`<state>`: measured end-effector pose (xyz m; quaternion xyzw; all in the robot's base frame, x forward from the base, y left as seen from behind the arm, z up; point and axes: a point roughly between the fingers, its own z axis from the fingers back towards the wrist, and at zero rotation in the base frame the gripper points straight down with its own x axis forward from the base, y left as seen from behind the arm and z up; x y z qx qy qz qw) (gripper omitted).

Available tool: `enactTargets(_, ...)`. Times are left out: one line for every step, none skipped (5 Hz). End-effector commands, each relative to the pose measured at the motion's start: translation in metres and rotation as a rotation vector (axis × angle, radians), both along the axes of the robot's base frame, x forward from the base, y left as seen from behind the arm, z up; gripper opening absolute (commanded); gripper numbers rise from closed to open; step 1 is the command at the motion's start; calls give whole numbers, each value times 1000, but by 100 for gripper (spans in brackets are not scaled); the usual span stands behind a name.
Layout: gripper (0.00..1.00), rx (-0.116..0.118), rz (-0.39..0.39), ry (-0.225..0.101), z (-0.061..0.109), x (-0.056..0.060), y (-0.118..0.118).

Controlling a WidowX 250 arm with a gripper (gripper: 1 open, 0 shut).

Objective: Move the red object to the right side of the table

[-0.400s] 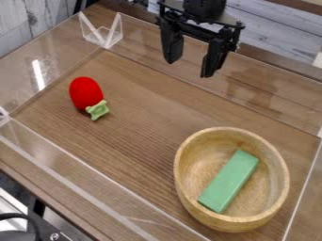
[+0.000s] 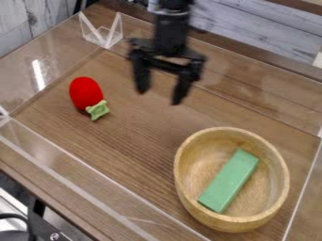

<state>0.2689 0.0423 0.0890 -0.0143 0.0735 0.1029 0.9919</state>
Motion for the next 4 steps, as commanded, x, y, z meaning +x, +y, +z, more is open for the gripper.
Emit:
enactTargets(100, -2, 178, -100, 9, -12, 39)
enactTargets(100, -12, 350, -133, 11, -18, 75)
enactTargets(100, -26, 507, -155, 12, -19, 105)
enactTargets(100, -25, 698, -168, 7, -18, 123)
